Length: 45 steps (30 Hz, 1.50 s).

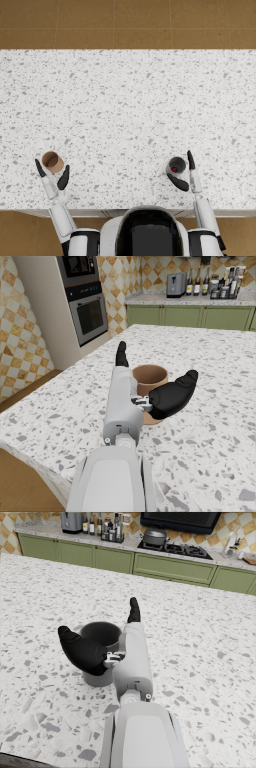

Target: Pick up two cups and pour the berry on the right into the cup on the left

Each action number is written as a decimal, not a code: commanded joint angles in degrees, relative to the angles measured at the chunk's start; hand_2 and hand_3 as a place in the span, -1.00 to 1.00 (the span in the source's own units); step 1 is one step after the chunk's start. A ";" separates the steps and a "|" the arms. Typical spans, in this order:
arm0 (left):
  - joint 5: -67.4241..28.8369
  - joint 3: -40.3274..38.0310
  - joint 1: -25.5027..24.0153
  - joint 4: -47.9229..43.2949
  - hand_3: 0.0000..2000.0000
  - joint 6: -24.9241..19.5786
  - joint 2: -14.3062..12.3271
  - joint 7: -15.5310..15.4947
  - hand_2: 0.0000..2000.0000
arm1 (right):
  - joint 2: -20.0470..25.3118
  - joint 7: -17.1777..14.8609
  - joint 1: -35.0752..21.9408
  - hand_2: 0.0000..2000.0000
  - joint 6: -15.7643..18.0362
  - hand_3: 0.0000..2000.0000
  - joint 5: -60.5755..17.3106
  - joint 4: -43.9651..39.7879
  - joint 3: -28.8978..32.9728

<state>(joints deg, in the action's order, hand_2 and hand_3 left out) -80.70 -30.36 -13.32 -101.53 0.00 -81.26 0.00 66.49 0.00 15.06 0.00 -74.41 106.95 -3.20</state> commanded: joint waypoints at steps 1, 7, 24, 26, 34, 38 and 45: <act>0.00 0.31 0.71 1.95 -1.00 0.00 0.47 0.00 -1.00 | 0.50 0.00 -1.16 -1.00 0.00 -1.00 0.00 -3.80 -1.29; -0.01 2.00 2.26 5.27 -1.00 0.00 1.06 0.00 -1.00 | 1.86 0.00 -3.17 -1.00 0.00 -1.00 0.00 -8.59 -1.64; -0.02 5.83 8.71 19.82 -1.00 0.64 3.23 -0.03 -1.00 | 4.62 0.18 -5.97 -1.00 0.23 -1.00 0.01 -15.40 -3.58; -0.02 5.77 9.88 21.52 -1.00 0.54 3.58 -0.02 -1.00 | 4.94 0.20 -6.54 -1.00 0.40 -1.00 0.01 -15.91 -4.16; -0.03 5.83 12.37 24.81 -1.00 0.68 4.23 -0.27 -1.00 | 5.53 0.36 -7.69 -1.00 0.44 -1.00 0.00 -16.18 -4.81; -0.03 5.79 13.72 26.33 -1.00 0.57 4.63 -0.28 -1.00 | 5.99 0.39 -8.97 -1.00 0.33 -1.00 -0.01 -18.83 -6.64; -0.03 6.21 14.08 25.69 -0.67 0.50 4.65 -0.30 0.36 | 6.14 0.64 -10.18 0.36 0.29 -0.67 -0.01 -20.10 -6.90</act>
<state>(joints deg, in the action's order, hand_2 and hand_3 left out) -80.74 -24.26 0.85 -75.55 0.50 -76.61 -0.25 72.87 0.52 4.00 1.71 -74.45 87.86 -9.48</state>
